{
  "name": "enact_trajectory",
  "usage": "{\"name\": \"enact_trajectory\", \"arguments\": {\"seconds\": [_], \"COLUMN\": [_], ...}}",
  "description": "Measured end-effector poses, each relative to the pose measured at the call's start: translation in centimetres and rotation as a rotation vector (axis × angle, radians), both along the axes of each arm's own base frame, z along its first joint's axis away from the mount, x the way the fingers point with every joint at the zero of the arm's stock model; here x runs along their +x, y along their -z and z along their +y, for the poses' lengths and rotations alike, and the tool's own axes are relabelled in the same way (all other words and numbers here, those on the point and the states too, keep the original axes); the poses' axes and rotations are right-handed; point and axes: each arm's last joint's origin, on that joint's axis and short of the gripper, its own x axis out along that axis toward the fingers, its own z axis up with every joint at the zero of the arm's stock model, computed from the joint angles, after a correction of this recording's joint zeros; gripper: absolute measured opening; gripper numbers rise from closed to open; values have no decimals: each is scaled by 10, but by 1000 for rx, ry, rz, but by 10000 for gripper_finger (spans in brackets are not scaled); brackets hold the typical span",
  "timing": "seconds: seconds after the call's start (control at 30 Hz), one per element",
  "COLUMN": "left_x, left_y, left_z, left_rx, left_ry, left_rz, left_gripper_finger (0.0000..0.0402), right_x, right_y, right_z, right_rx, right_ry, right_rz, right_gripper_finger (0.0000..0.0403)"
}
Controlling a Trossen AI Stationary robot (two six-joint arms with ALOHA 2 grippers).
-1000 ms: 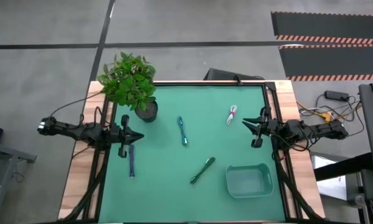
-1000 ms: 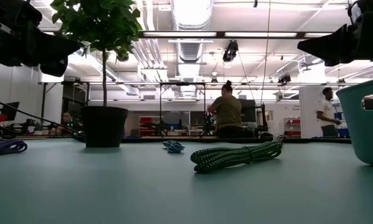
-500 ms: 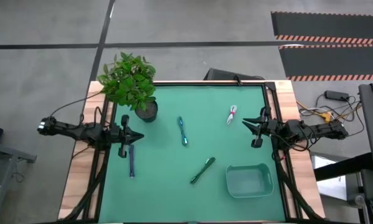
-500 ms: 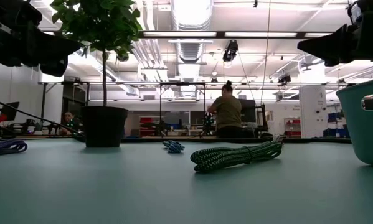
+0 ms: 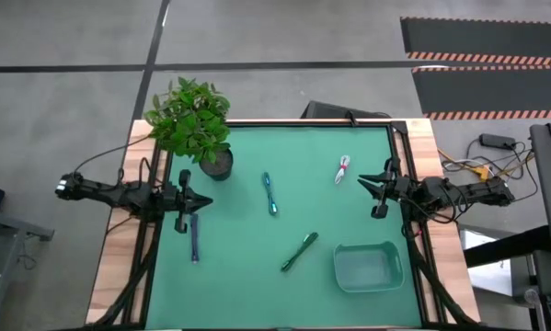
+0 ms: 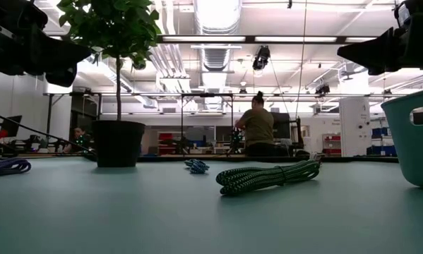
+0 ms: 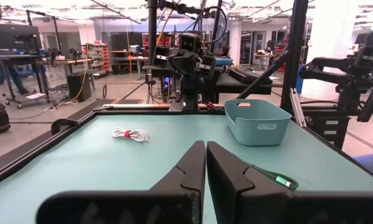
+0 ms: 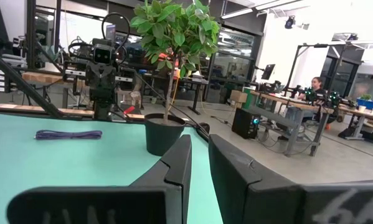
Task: Pick and place USB-C Cables
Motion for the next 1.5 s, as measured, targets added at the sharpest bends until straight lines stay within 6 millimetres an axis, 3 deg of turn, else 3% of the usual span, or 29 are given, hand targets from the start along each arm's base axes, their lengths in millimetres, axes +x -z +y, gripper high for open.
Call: {"name": "enact_trajectory", "arguments": {"seconds": [0.87, 1.0, 1.4, 1.5], "left_x": [0, 0, -7, -10], "left_y": [0, 0, -34, -40], "left_z": [0, 0, 2, 2], "left_rx": [0, 1, -94, -261], "left_ry": [0, 0, 2, 39], "left_rz": [0, -5, -359, -429], "left_gripper_finger": [0, 0, 0, 0], "right_x": [0, 0, 0, 0], "right_y": [0, 0, -3, -3], "right_z": [0, 0, 0, 0], "right_rx": [1, 75, 308, 304], "right_ry": [0, -19, -59, -58], "right_rz": [-1, -24, -119, -118], "right_gripper_finger": [48, 48, 48, 48]}}
